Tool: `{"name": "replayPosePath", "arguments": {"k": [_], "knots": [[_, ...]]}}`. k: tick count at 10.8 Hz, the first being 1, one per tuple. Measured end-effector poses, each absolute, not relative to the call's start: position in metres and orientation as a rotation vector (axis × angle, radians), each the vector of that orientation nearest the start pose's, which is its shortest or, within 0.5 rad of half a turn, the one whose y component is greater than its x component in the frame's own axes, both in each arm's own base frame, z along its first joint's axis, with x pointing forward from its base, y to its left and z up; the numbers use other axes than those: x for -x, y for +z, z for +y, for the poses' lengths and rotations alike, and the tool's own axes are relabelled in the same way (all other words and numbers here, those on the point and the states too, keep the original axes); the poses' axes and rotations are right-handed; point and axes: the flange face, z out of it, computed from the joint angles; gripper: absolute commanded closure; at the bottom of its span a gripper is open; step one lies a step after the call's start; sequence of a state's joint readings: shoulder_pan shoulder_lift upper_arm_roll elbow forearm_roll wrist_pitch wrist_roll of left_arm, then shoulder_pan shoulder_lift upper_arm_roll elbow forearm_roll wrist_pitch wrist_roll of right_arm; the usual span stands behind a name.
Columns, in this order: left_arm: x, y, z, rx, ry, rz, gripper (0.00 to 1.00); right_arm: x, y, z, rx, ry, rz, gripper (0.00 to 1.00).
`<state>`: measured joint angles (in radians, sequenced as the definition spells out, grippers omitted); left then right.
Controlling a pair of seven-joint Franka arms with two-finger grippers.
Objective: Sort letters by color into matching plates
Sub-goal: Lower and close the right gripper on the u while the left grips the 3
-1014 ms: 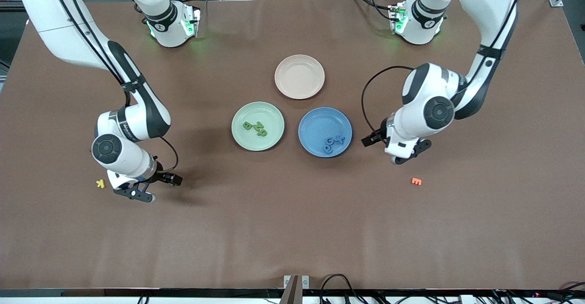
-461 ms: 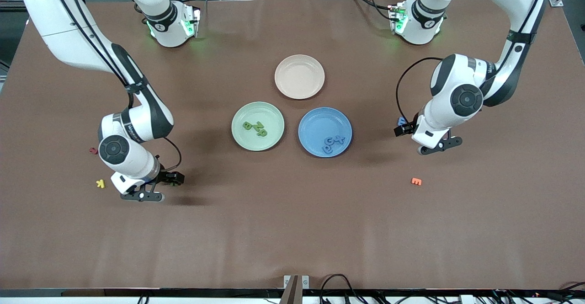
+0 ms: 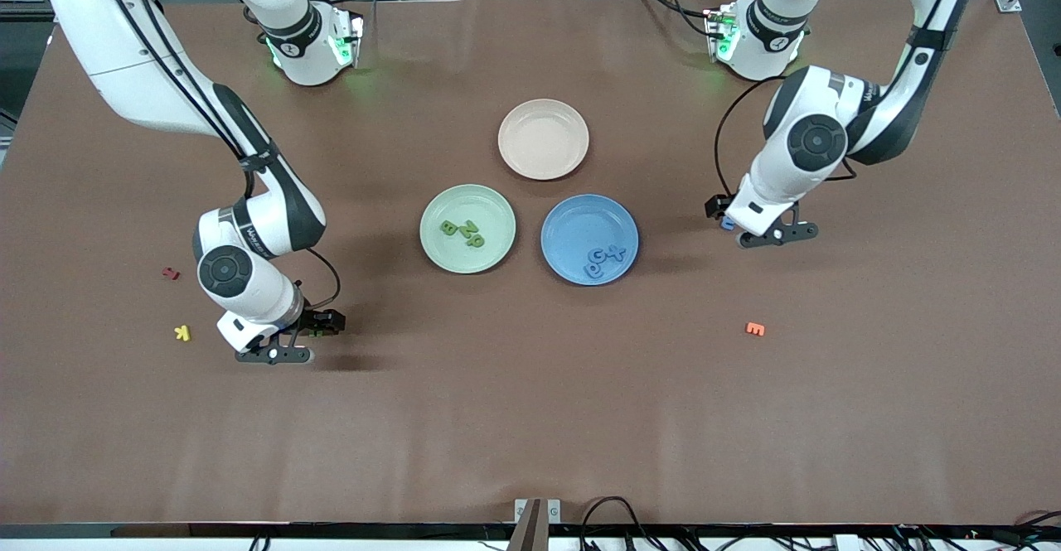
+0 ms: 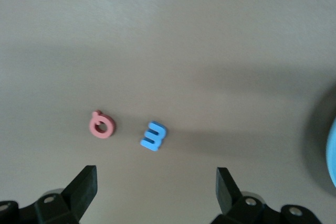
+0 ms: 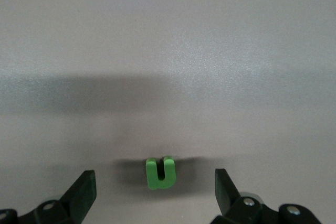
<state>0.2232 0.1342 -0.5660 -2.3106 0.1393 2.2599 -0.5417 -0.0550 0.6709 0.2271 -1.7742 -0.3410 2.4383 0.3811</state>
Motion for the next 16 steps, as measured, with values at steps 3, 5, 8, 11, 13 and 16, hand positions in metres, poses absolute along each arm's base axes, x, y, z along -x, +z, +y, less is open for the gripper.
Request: {"name": "replayPosePath", "arguments": {"k": [3, 5, 8, 11, 13, 16], "knots": [[-0.449, 0.265, -0.189, 3.074, 0.144, 0.026, 0.0, -0.653, 0.19, 0.102, 3.21, -0.086, -0.008, 0.0], [-0.446, 0.263, -0.19, 3.073, 0.139, 0.231, 0.0, -0.651, 0.186, 0.104, 3.198, -0.125, -0.026, 0.0], [-0.446, 0.256, -0.176, 3.07, 0.105, 0.472, 0.0, -0.647, 0.178, 0.104, 3.195, -0.123, -0.033, 0.0], [-0.425, 0.229, -0.164, 3.103, 0.025, 0.531, 0.0, -0.647, 0.178, 0.102, 3.195, -0.122, -0.028, 0.0], [-0.413, 0.22, -0.163, 3.109, 0.008, 0.544, 0.0, -0.647, 0.178, 0.102, 3.196, -0.122, -0.029, 0.0], [-0.402, 0.212, -0.161, 3.04, -0.006, 0.687, 0.0, -0.647, 0.179, 0.103, 3.186, -0.124, -0.028, 0.0]]}}
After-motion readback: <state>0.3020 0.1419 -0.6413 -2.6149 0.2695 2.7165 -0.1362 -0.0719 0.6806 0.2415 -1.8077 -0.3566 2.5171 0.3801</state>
